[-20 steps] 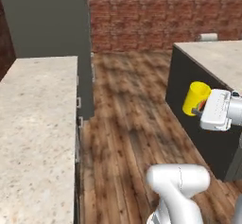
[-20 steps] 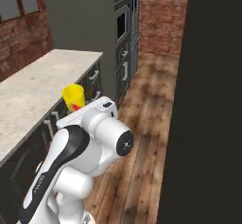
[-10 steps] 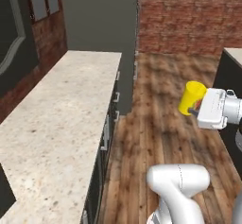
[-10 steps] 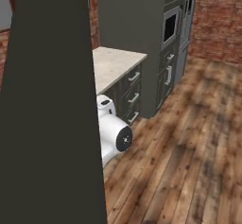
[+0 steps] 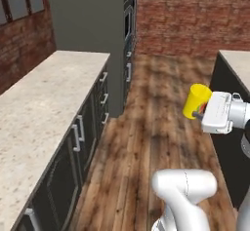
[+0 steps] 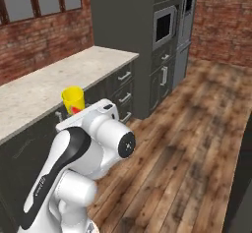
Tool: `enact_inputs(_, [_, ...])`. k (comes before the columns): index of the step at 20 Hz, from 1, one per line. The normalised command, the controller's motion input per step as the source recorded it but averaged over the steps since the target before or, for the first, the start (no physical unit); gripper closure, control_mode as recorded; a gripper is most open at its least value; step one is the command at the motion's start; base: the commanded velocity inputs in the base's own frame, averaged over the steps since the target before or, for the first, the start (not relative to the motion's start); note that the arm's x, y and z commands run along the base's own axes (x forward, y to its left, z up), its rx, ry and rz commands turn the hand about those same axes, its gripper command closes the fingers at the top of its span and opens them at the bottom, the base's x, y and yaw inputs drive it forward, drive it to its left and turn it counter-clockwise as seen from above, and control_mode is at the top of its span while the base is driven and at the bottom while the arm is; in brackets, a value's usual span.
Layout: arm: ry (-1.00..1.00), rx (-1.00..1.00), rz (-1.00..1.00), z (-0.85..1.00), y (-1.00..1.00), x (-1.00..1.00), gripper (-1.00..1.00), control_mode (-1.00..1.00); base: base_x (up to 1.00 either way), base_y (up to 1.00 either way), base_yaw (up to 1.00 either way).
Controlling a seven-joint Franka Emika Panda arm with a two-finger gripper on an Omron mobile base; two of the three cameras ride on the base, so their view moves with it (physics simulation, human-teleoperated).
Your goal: Open the cabinet directly in front. Then move the beer and the cup to the dining counter with the jar on it.
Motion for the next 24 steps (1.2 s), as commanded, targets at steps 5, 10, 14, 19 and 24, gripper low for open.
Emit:
enact_inputs(5, [0.00,0.00,0.00,0.00,0.00,0.00,1.00,1.00,0.00,-1.00,0.16])
enact_inputs(10, [0.00,0.00,0.00,0.00,0.00,0.00,1.00,1.00,0.03,-0.83,0.15])
enact_inputs(14, [0.00,0.00,0.00,0.00,0.00,0.00,1.00,1.00,0.00,-0.14,0.00])
enact_inputs(19, [0.00,0.00,0.00,0.00,0.00,0.00,1.00,1.00,0.78,-0.68,0.02])
enact_inputs(24, [0.00,0.00,0.00,0.00,0.00,0.00,1.00,1.00,-0.17,-0.95,0.06])
